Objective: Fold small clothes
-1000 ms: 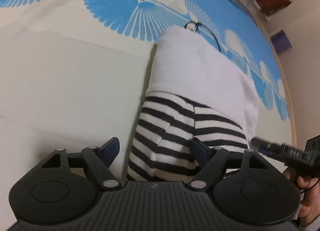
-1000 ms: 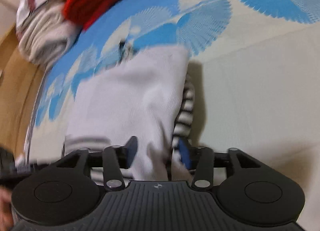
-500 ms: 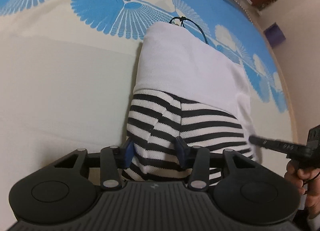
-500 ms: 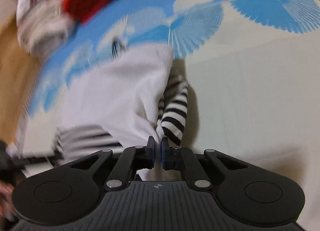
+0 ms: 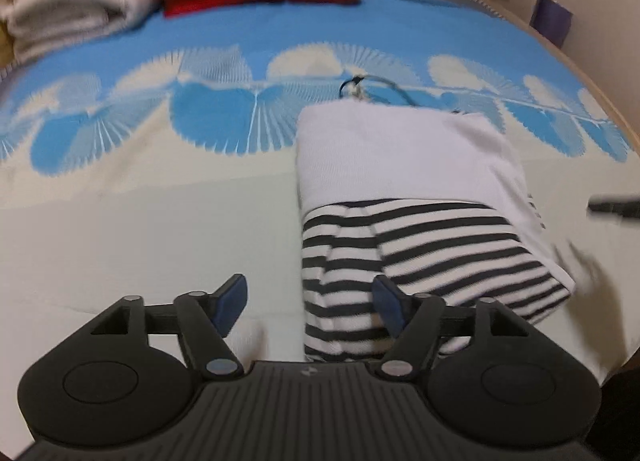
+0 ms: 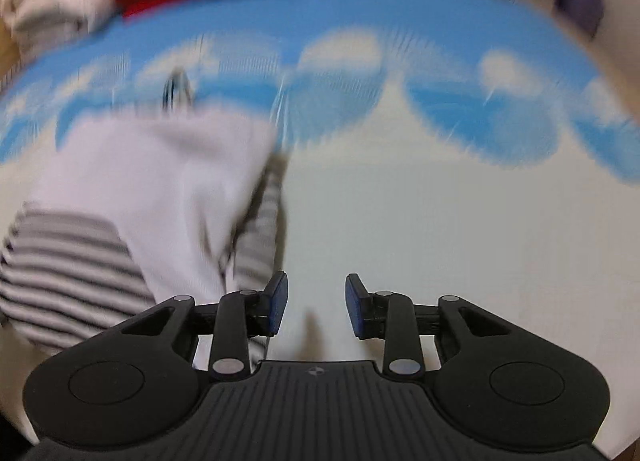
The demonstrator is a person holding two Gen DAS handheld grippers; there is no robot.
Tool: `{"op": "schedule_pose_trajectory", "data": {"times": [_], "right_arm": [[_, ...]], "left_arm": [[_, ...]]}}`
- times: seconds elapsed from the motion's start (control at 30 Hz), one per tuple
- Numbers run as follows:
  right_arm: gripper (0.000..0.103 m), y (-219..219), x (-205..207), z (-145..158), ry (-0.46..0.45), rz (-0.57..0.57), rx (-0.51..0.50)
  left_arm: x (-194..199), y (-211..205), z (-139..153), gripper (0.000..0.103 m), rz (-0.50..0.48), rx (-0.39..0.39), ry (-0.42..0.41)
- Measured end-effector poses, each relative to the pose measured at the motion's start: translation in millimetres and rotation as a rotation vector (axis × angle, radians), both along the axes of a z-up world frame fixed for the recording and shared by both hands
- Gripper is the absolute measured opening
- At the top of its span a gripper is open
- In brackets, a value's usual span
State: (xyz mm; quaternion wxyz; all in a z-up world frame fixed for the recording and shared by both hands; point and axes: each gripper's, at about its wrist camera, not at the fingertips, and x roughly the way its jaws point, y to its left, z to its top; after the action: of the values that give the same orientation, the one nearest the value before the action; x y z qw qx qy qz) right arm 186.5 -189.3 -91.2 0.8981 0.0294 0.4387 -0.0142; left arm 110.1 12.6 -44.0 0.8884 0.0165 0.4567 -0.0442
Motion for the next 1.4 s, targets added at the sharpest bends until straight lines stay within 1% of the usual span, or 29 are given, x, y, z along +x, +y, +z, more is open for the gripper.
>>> {"op": "schedule_pose_trajectory", "data": {"times": [0.03,0.1,0.13,0.17,0.27,0.37,0.4,0.5,0.6,0.67,0.7,0.73,0.77,0.8,0.83,0.87,0.9,0.93,0.97,1.0,1.13,1.3,1.4], "right_arm": [[0.037,-3,-8,13,-0.057,-0.019,0.018],[0.051,-3,-29,37,-0.158,-0.064,0.054],[0.061,-1,-39,46,-0.198,-0.079,0.063],[0.065,2,-53,56,-0.241,-0.091,0.073],[0.071,11,-85,76,-0.315,-0.094,0.098],[0.075,24,-118,84,-0.359,-0.079,0.115],[0.075,27,-127,84,-0.364,-0.078,0.113],[0.075,38,-150,79,-0.369,-0.073,0.120],[0.076,49,-169,67,-0.369,-0.069,0.111],[0.076,57,-175,54,-0.356,-0.067,0.106],[0.076,62,-174,44,-0.321,-0.069,0.105],[0.076,65,-173,38,-0.289,-0.068,0.106],[0.076,69,-171,34,-0.270,-0.061,0.109],[0.076,74,-170,32,-0.272,-0.042,0.101],[0.076,80,-168,31,-0.279,-0.018,0.080],[0.076,86,-167,30,-0.285,0.001,0.058],[0.076,91,-164,28,-0.287,0.017,0.039],[0.076,93,-160,27,-0.283,0.022,0.036],[0.076,95,-158,26,-0.275,0.024,0.040],[0.076,98,-154,24,-0.266,0.024,0.042],[0.076,110,-147,21,-0.268,0.027,0.030],[0.076,118,-147,19,-0.268,0.038,0.024],[0.076,119,-146,18,-0.265,0.040,0.018]], "left_arm": [[-9,-4,6,0.081,0.004,0.006,-0.023],[-22,-9,16,0.085,0.021,0.011,-0.045],[-28,-11,21,0.085,0.033,0.011,-0.054],[-34,-14,27,0.085,0.043,0.009,-0.061],[-56,-18,45,0.088,0.067,-0.015,-0.090],[-76,-23,62,0.089,0.077,-0.028,-0.118],[-82,-24,66,0.090,0.079,-0.029,-0.122],[-103,-25,74,0.103,0.082,-0.033,-0.135],[-123,-29,70,0.102,0.090,-0.011,-0.161],[-138,-33,59,0.102,0.106,-0.024,-0.199],[-144,-34,51,0.102,0.114,-0.032,-0.223],[-148,-37,41,0.102,0.121,-0.021,-0.229],[-146,-40,32,0.102,0.124,0.005,-0.184],[-141,-42,27,0.102,0.128,0.010,-0.125],[-140,-41,28,0.102,0.123,-0.026,-0.118],[-142,-40,31,0.102,0.114,-0.051,-0.148],[-143,-40,33,0.102,0.107,-0.037,-0.177],[-143,-41,34,0.102,0.093,0.001,-0.199],[-144,-41,33,0.102,0.080,0.028,-0.211],[-144,-38,32,0.102,0.076,0.036,-0.213],[-140,-19,27,0.102,0.120,-0.027,-0.171],[-134,-9,24,0.102,0.151,-0.039,-0.154],[-132,-11,24,0.102,0.150,-0.063,-0.148]]}}
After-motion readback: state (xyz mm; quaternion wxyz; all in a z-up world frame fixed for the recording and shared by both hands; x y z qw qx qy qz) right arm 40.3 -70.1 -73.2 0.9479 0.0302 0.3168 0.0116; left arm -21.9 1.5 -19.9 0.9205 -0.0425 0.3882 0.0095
